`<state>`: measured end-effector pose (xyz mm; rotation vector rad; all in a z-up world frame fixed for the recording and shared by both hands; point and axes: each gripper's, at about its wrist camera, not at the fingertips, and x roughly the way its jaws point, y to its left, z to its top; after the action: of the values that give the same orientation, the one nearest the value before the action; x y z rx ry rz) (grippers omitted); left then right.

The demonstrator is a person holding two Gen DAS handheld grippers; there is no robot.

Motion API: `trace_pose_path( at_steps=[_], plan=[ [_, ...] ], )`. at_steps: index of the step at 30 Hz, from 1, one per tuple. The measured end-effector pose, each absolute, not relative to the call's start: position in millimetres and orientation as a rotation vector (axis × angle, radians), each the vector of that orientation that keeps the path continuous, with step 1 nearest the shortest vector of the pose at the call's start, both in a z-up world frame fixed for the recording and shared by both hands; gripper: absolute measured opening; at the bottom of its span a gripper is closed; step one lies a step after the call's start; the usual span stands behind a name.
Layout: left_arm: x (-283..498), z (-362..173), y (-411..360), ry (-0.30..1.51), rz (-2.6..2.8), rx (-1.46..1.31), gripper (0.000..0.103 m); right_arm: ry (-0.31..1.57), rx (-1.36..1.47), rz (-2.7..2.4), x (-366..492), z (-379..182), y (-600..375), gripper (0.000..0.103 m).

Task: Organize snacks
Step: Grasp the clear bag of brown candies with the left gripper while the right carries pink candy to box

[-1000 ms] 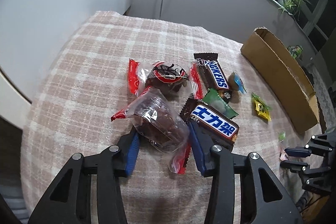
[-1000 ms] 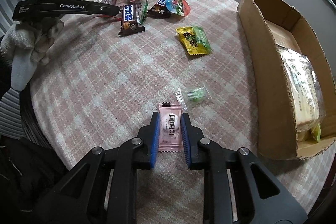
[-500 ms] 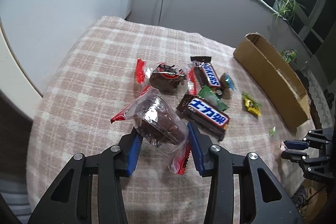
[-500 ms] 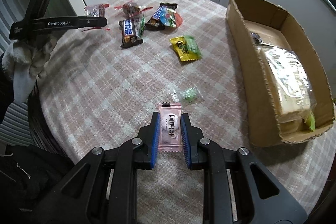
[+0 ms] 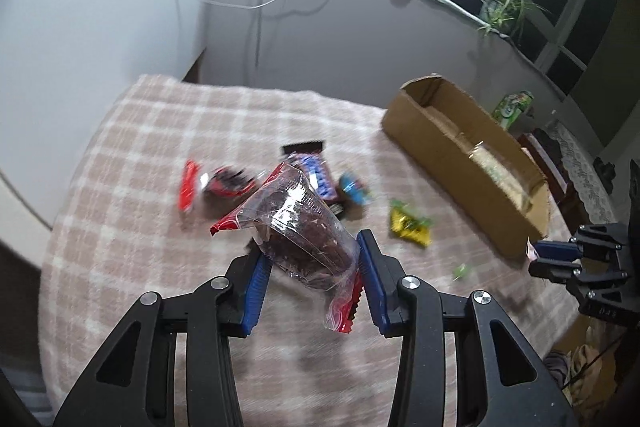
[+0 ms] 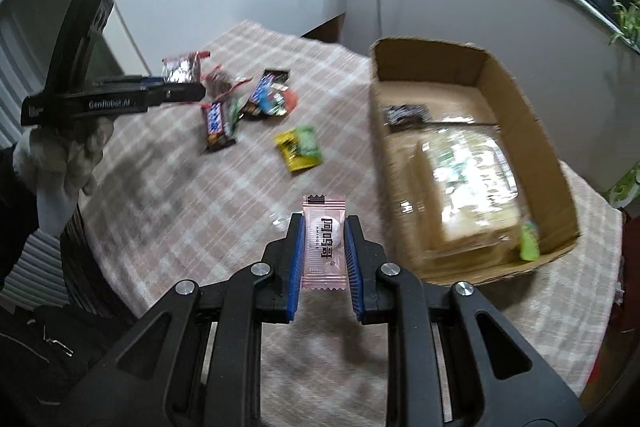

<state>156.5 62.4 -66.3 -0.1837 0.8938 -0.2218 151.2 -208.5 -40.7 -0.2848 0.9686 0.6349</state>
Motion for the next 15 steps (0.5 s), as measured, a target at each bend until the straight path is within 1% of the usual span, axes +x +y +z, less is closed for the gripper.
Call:
trace_pose_path(
  at_steps=[9,15],
  plan=[
    [184,-49,21,0.874,-0.301,-0.167,0.041,0.934,-0.252,0.563,186,-18,-242,0.02],
    [206,-41,-5,0.868,-0.351,-0.156,0.041,0.931,-0.26,0.514,215,-13,-257,0.02]
  ],
)
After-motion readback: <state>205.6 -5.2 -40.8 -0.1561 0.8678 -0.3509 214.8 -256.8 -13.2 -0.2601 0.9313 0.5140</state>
